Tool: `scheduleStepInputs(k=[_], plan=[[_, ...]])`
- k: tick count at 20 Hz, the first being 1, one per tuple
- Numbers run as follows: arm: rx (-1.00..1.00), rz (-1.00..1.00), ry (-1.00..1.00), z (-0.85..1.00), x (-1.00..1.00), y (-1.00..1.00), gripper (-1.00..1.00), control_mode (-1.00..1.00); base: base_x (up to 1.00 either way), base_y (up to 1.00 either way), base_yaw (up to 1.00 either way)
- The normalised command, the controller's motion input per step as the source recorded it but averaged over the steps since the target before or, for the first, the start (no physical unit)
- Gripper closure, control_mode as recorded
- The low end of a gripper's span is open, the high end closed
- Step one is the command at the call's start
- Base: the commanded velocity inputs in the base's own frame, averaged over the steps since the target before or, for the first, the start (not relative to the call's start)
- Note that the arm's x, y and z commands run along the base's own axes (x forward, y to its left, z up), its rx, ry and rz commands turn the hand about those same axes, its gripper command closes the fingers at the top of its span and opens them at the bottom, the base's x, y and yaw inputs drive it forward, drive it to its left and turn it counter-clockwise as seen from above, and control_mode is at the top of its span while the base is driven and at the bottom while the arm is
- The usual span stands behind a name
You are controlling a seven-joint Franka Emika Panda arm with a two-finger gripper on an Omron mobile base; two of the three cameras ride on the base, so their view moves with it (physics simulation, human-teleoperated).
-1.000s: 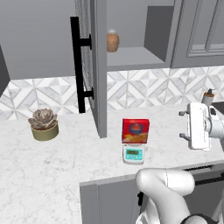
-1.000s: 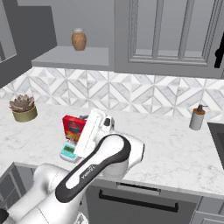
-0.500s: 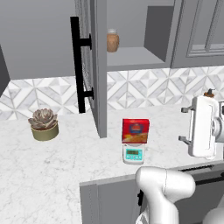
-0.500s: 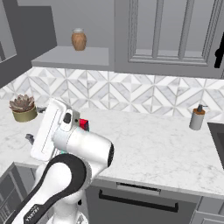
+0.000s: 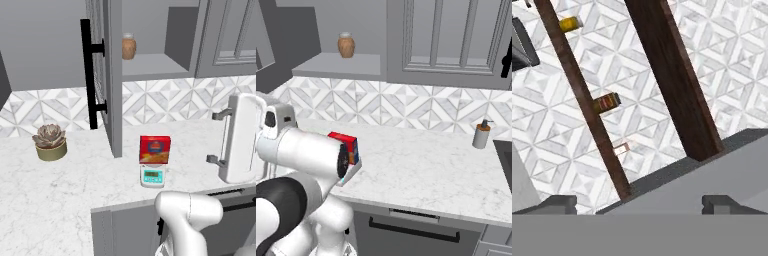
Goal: Pick the boxed food and place it on the digital scale for weighing, and close the cabinet.
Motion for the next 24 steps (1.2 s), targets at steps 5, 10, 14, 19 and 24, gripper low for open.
scheduleStepInputs(k=[5, 10, 14, 19, 24], plan=[[0.11, -0.23, -0.51, -0.12, -1.00, 1.00, -1.00, -1.00, 0.00, 0.00, 0.00], [0.34, -0.42, -0.57, -0.74, -1.00, 1.00, -1.00, -1.00, 0.00, 0.00, 0.00], [0.45, -0.51, -0.50, -0.78, -1.00, 0.98, -1.00, -1.00, 0.00, 0.00, 0.00], [0.45, -0.45, -0.37, -0.98, -0.94, 1.00, -1.00, -1.00, 0.00, 0.00, 0.00], [0.41, -0.42, -0.21, -0.96, -0.46, 0.90, -1.00, -1.00, 0.00, 0.00, 0.00]])
